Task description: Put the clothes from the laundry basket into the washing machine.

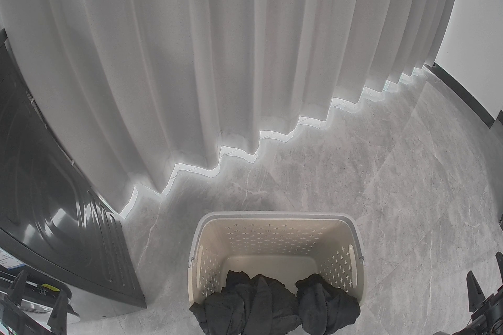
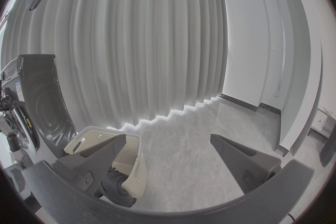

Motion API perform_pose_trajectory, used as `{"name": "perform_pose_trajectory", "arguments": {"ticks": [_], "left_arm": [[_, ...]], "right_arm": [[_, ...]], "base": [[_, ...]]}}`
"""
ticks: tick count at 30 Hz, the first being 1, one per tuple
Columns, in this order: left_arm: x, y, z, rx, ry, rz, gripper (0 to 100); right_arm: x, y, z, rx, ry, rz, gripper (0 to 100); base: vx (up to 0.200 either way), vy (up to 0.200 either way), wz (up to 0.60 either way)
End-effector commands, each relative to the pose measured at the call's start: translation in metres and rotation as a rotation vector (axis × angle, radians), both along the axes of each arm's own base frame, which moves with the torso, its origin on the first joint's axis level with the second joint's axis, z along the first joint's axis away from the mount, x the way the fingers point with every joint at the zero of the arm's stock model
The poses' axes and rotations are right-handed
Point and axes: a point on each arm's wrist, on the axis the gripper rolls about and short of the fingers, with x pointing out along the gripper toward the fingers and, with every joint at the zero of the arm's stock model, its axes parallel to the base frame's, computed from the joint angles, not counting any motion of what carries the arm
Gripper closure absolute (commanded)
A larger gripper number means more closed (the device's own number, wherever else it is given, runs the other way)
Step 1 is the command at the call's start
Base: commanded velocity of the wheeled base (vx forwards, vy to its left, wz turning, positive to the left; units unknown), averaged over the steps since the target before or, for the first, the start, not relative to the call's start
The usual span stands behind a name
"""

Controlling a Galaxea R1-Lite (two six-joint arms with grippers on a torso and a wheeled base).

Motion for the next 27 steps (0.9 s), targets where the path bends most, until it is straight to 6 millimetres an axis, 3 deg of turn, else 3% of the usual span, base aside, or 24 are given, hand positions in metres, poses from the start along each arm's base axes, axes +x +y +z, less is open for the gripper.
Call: {"name": "perform_pose_trajectory", "arguments": {"ticks": [1, 23, 27], "left_arm": [[0.0, 0.0, -0.0053, 0.0, 0.0, 0.0, 0], [0.0, 0.0, -0.0052, -0.003, -0.001, 0.0, 0], [0.0, 0.0, -0.0052, -0.005, -0.001, 0.0, 0]], "right_arm": [[0.0012, 0.0, -0.0049, 0.0, 0.016, 0.0, 0], [0.0012, 0.0, -0.0049, 0.0, 0.016, 0.0, 0], [0.0012, 0.0, -0.0049, 0.0, 0.016, 0.0, 0]], "base": [[0.0, 0.0, 0.0], [0.0, 0.0, 0.0], [-0.2, 0.0, 0.0]]}}
